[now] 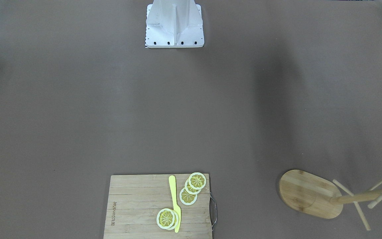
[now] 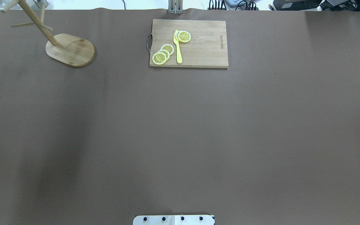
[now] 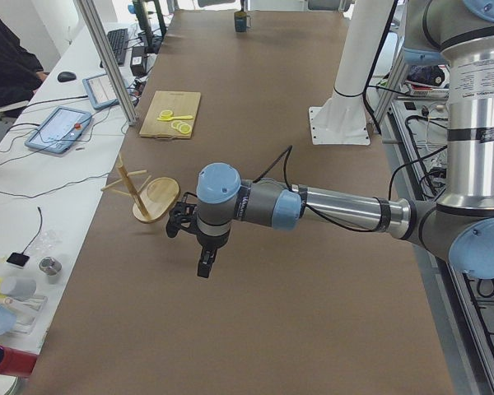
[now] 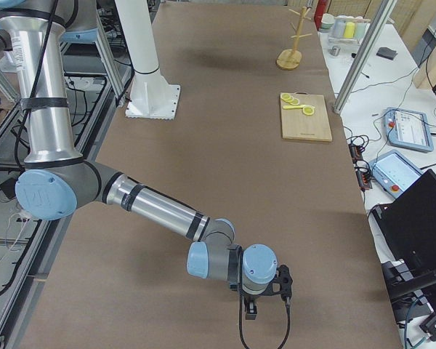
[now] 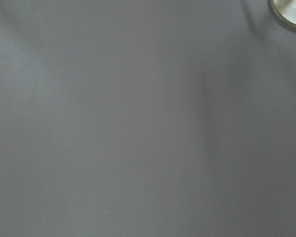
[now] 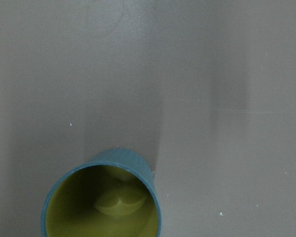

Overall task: Hang cup on storage rack
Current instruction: 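Move the held blue mug with the right gripper toward the table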

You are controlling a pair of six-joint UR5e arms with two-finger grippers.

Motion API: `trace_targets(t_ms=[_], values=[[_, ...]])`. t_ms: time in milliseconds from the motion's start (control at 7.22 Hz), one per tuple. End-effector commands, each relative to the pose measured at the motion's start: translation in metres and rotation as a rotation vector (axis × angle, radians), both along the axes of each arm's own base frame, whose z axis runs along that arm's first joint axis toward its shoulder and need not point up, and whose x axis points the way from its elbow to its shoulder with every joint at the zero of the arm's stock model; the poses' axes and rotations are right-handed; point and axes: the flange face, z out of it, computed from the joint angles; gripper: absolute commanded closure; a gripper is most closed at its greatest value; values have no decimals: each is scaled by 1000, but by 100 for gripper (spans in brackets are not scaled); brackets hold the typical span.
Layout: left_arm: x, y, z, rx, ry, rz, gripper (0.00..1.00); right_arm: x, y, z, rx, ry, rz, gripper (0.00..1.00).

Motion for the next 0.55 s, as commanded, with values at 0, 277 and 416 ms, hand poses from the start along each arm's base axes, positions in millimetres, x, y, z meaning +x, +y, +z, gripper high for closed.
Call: trace_targets(t_ms=[0,277,416], values=[[0,0,1,-3,0,-1,1,-2,-2,8,-18,0,-4,0],[0,0,2,-4,0,0,1,-5,-3,12,-28,-1,-10,0],[0,0,2,-5,0,-1,1,-6,-10,11,-33,1,-5,0]])
